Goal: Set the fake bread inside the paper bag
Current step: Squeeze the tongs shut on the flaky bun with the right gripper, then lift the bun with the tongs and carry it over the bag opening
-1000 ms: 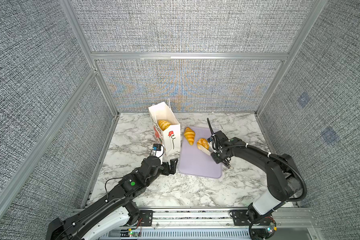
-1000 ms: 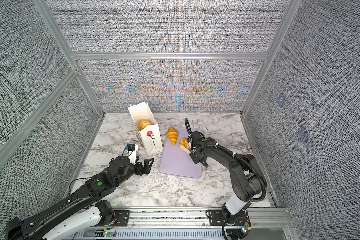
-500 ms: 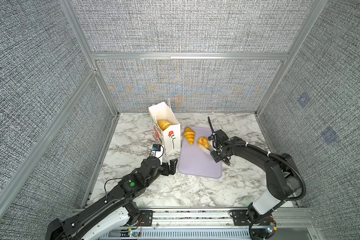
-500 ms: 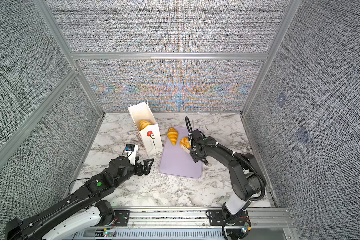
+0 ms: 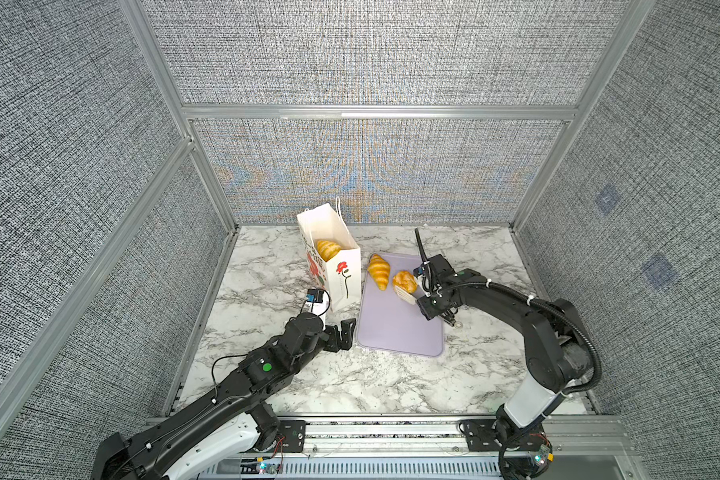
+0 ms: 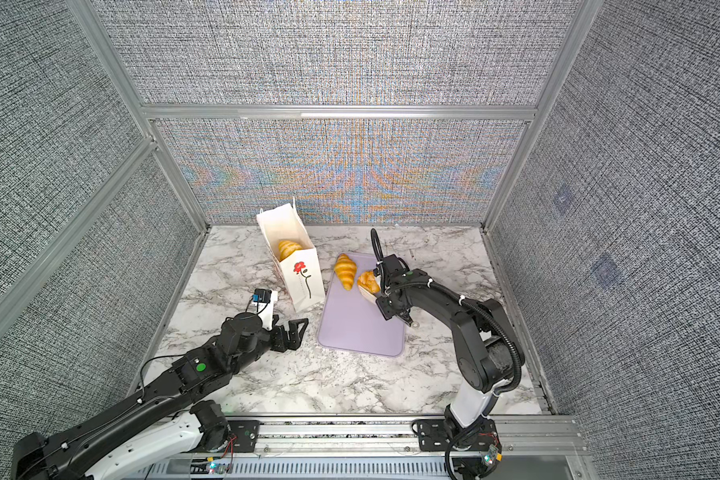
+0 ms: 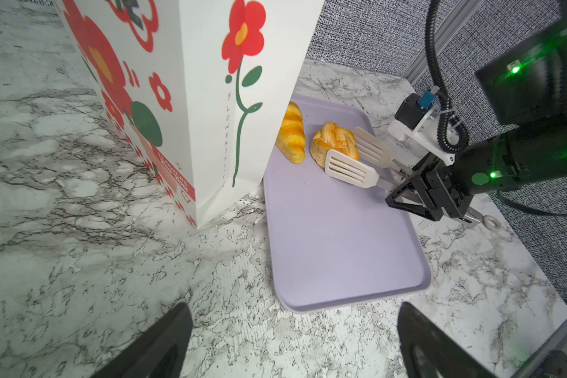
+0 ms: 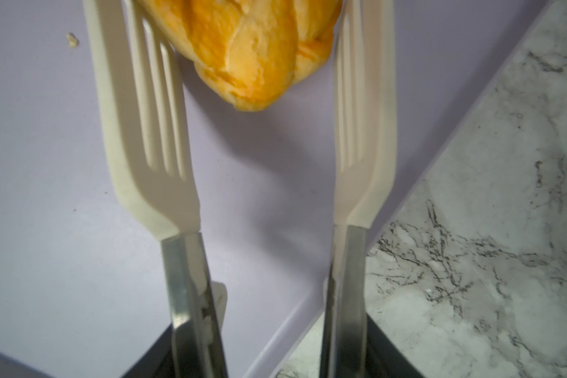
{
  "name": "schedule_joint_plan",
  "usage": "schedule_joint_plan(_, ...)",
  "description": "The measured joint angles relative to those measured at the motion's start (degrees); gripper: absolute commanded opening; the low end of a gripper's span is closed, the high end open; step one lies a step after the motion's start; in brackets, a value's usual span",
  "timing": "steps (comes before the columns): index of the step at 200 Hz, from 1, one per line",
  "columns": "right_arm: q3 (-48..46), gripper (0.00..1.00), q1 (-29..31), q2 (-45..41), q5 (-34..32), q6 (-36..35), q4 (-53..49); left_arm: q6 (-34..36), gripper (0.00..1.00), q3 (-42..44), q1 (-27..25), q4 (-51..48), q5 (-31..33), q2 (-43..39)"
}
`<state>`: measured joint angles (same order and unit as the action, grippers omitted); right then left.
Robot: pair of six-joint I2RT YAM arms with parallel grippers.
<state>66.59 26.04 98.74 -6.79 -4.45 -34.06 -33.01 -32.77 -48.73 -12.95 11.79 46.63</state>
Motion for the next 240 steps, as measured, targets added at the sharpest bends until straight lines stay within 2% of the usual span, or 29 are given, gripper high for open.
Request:
schedule_joint_plan(48,2.3,0.61,-0.3,2.2,0.3,0.0,0.0,-0.2,0.99,-0.7,-0.7,0.3,-0.8,2.0)
schedule_joint_plan(89,2.8,0.48,-0.4,2.7,1.2,0.0,-0.2,-0.3,0.99,-0.7,-1.0,0.3,-0.7,1.2)
schedule_joint_plan(240,-1.3,0.48,-0.1,-8.0,3.1,2.1,-1.9,0.0,0.99,-1.9,-1.0,-2.1,0.5,-1.2)
